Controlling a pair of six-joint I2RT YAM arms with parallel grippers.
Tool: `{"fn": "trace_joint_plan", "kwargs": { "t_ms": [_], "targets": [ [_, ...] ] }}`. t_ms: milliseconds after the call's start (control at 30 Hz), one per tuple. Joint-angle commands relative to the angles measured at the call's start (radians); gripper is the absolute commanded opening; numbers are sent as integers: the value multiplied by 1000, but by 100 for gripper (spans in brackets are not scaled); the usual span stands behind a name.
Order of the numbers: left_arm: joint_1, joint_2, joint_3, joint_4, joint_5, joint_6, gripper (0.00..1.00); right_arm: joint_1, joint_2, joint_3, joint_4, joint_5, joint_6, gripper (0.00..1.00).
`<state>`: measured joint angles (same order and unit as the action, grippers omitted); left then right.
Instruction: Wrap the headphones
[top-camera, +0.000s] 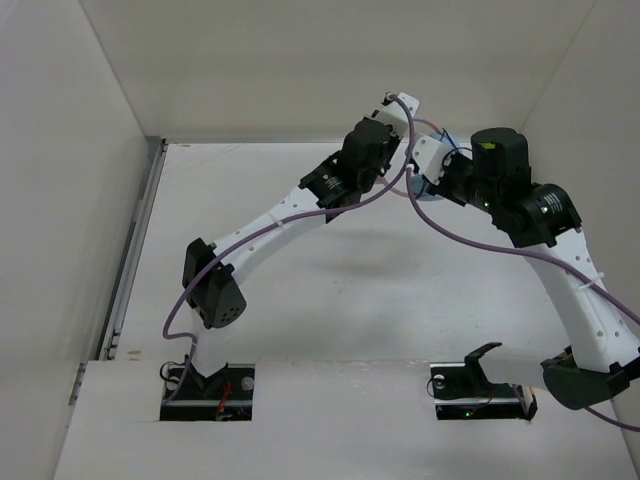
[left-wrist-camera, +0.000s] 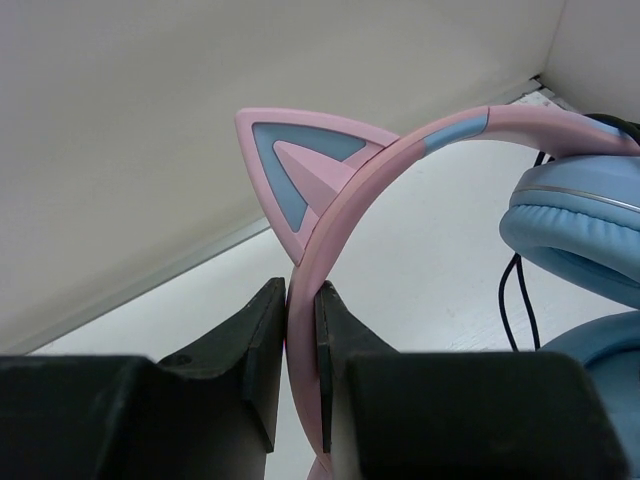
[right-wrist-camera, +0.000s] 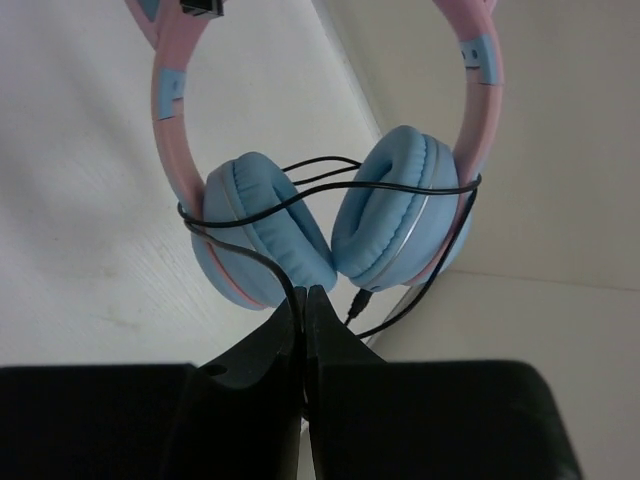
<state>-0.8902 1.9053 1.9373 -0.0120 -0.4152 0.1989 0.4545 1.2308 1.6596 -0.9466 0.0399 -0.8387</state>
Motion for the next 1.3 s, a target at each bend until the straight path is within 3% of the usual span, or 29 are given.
{"fn": "trace_joint_plan", "kwargs": {
  "t_ms": [0, 467, 833, 1267],
  "targets": [
    [-14, -92, 11, 58, 33, -59, 1, 25, -11, -3, 103, 45, -63, 8],
    [-48, -129, 18, -104, 219, -207, 1, -9, -42, -70, 135, -185, 99, 7],
    [-33, -150, 23, -155, 297, -276, 2, -84, -74, -124, 184, -267, 173, 9],
    [4, -163, 9, -197, 363, -320, 2, -98, -57, -41, 92, -284, 135, 25]
  ]
}}
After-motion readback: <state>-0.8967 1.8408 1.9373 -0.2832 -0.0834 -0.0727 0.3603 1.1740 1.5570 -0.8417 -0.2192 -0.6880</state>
